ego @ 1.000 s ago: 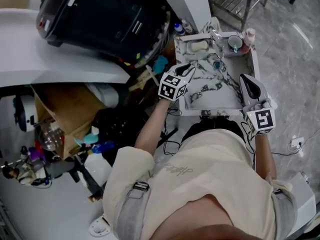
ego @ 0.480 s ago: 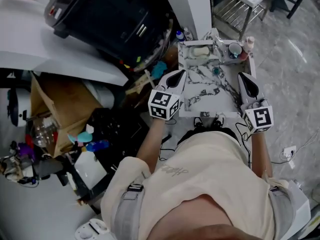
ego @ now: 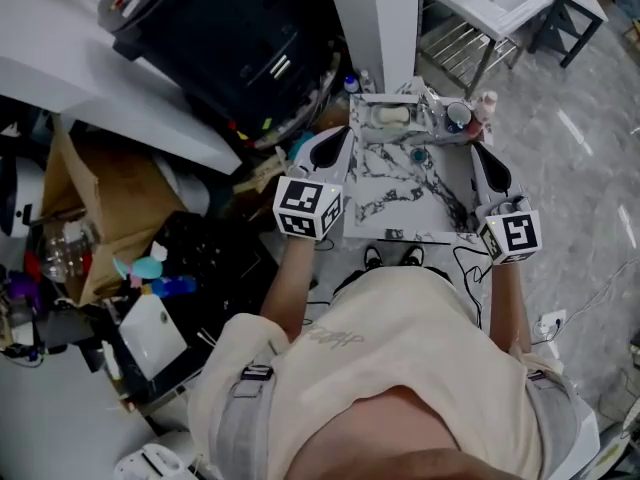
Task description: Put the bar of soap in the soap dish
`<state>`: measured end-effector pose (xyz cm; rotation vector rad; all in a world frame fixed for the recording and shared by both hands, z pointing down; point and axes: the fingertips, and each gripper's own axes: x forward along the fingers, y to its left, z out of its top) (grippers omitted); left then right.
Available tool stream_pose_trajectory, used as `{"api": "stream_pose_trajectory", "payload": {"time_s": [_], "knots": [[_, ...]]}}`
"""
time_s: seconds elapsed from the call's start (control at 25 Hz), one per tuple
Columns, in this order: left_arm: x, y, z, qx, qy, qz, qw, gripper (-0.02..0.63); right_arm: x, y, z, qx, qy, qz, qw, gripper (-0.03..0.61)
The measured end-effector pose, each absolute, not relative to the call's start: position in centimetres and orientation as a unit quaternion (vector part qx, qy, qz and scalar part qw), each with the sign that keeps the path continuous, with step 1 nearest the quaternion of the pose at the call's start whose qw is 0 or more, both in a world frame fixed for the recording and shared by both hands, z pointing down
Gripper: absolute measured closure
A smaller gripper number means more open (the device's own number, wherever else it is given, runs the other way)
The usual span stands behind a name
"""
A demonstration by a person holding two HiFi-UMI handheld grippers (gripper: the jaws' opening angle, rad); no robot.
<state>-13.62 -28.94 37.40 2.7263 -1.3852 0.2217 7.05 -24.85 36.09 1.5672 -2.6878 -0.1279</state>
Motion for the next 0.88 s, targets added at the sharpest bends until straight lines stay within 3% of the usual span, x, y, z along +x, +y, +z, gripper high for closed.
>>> {"api": "stream_pose_trajectory", "payload": {"time_s": [0.4, 0.88], "knots": [[-15.8, -28.6, 34.4, 0.876, -0.481, 0.013, 0.016, 0.598, 5.5, -24.8, 32.6, 0.488, -0.867, -0.097, 0.018, 0.58], [-16.6, -28.4, 35.5, 0.874, -0.484, 0.015, 0.023, 0.598, 5.0, -24.5, 33.4, 0.485, -0.87, -0.082, 0.032, 0.58]]}}
